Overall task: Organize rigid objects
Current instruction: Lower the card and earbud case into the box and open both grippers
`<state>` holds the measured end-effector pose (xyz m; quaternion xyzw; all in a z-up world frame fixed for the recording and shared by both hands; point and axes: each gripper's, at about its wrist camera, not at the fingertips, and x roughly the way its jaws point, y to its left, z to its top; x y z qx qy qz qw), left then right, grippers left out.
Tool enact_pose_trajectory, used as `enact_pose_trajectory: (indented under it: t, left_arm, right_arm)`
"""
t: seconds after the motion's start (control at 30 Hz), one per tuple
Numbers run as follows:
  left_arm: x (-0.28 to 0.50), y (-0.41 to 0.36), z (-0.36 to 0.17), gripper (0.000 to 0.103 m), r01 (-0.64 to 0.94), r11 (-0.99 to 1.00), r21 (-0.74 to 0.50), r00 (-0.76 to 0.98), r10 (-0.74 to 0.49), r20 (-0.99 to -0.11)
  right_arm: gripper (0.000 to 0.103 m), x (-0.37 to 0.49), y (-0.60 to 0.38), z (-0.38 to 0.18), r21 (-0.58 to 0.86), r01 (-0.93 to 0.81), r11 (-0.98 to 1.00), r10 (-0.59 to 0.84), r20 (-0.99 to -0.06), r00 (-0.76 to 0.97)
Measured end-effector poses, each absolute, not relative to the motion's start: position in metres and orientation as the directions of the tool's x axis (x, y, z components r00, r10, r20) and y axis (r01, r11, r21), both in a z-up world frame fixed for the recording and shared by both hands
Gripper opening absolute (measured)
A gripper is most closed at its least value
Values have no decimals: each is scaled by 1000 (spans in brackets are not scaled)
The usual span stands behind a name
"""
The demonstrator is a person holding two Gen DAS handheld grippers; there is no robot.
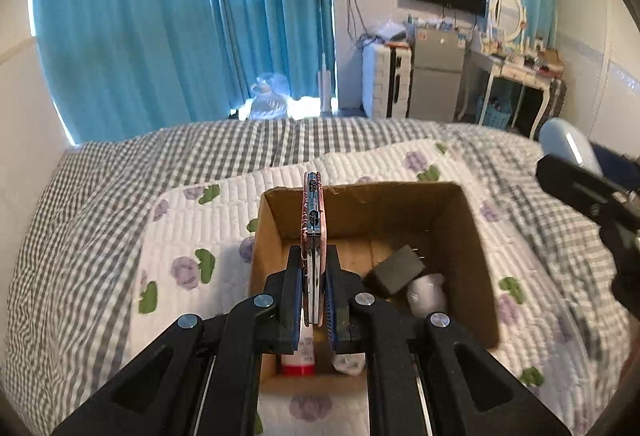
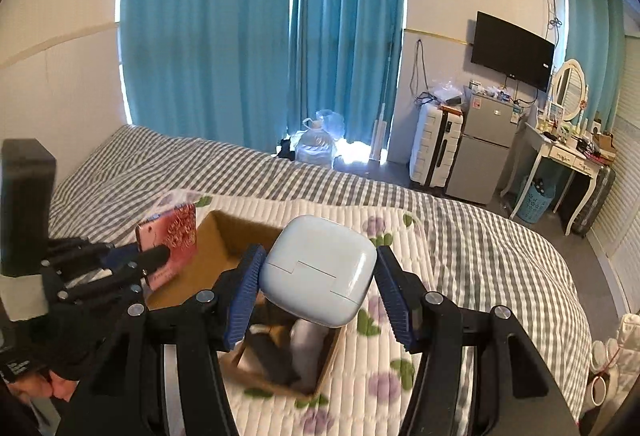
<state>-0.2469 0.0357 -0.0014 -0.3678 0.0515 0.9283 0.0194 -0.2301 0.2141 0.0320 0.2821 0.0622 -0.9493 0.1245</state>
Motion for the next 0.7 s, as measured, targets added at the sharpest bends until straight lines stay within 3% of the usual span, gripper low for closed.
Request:
enact_pose_trajectory:
  t: [0.4,0.53,0.7]
  left_arm:
    - [-286,45,-82,13,-91,-991,103,-627,-24,-779]
    - [-281,46,-78,20,-85,-990,114,-635,-35,-772]
    - [-270,38,-48,20,-70,-994,80,-679,-11,-734]
  right_arm:
    - [56,-281,204,-46,-27,302,-953,-215,-641,-737]
    - [56,-282,208,-49,-24,301,-953,-214,-650,-729]
    - [56,-276,210,-38,-23,293,-956,-213,-635,-743]
